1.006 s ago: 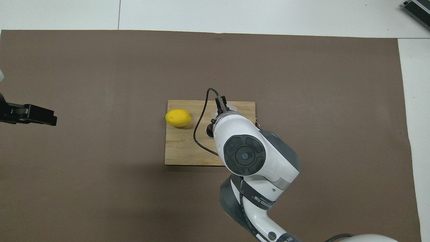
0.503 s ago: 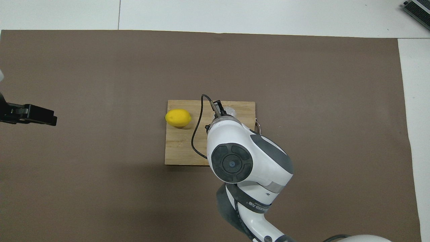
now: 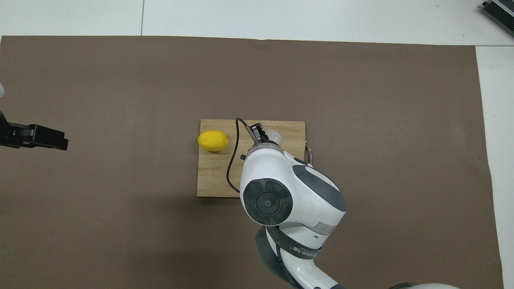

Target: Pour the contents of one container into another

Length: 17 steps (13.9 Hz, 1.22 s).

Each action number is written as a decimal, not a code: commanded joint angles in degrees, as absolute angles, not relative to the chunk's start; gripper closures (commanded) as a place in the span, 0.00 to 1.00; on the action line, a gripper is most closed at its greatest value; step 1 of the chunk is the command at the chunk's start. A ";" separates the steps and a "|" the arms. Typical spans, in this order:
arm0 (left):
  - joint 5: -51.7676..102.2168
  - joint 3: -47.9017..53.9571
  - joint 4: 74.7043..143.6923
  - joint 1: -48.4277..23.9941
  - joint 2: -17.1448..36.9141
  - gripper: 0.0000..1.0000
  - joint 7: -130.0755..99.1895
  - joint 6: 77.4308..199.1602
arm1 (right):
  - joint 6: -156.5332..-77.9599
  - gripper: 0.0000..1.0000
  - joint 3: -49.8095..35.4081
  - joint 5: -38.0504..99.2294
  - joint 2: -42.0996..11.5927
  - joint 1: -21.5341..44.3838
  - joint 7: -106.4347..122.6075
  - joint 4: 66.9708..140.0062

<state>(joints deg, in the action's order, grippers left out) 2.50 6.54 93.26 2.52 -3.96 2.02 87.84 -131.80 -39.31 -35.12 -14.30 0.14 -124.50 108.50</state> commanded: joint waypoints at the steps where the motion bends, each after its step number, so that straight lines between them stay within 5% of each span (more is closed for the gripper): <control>1: 1.58 7.03 94.92 2.99 -5.71 0.00 1.32 87.54 | -129.99 0.52 -40.34 -38.40 -15.03 -0.35 -126.30 107.67; 17: 1.58 7.03 94.92 2.99 -5.71 0.00 1.32 87.54 | -128.24 0.52 -41.66 -45.70 -15.03 -0.26 -128.93 108.02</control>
<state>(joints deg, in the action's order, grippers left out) 2.50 6.54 93.26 2.51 -3.96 2.02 87.84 -129.40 -40.53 -43.01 -14.33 0.16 -126.21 108.50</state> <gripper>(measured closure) 0.000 0.454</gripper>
